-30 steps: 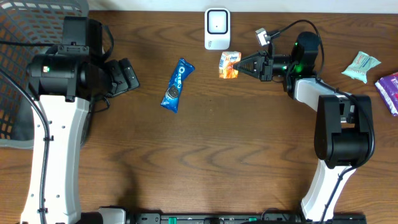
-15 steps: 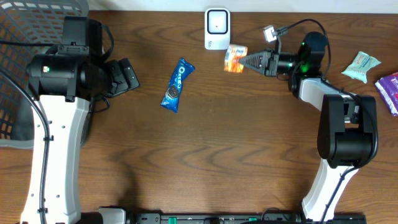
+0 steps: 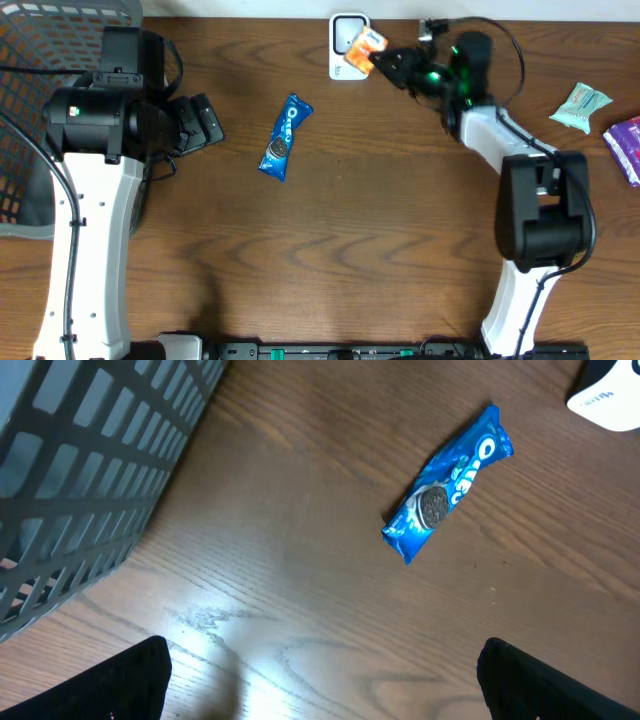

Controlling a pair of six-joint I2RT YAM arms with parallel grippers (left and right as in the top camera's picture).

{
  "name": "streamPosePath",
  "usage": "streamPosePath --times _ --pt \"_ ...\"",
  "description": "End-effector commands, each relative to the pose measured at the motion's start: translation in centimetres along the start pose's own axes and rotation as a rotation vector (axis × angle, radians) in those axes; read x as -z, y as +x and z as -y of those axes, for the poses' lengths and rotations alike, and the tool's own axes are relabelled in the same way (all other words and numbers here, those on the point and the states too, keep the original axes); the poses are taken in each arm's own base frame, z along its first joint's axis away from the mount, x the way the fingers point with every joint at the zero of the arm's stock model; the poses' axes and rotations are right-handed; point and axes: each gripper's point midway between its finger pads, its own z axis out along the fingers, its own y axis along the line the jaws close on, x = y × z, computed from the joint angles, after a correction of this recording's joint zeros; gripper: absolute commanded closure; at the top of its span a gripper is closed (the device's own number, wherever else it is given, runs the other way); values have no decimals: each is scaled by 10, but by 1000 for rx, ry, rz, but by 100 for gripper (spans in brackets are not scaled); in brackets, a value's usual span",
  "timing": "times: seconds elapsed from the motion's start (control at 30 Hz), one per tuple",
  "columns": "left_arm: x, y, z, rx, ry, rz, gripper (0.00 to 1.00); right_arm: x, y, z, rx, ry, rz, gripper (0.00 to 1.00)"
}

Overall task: Scan the item barcode
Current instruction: 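Lift the Kleenex pack and hold it over the white scanner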

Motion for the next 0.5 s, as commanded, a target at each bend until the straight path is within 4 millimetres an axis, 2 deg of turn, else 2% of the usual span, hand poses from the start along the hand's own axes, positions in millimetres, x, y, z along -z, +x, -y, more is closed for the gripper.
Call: streamPosePath --times 0.0,0.07,0.13,0.23,0.3,0.37,0.47 --pt "-1 -2 -4 -2 -18 4 2 4 -57 -17 261 279 224 98" --pt "-1 -2 -4 -2 -18 4 2 8 -66 -23 370 431 254 99" --pt "-1 -2 -4 -2 -18 4 2 13 -77 -39 479 550 298 99" --pt "-1 -2 -4 -2 -18 3 2 19 -87 -61 598 651 368 99" --pt "-1 -2 -4 -2 -18 4 2 17 -88 -69 658 689 399 99" --pt "-1 -2 -4 -2 -18 4 2 9 -85 -71 716 709 402 99" --pt "-1 -2 -4 -2 -18 4 2 -2 -82 -63 793 768 411 99"
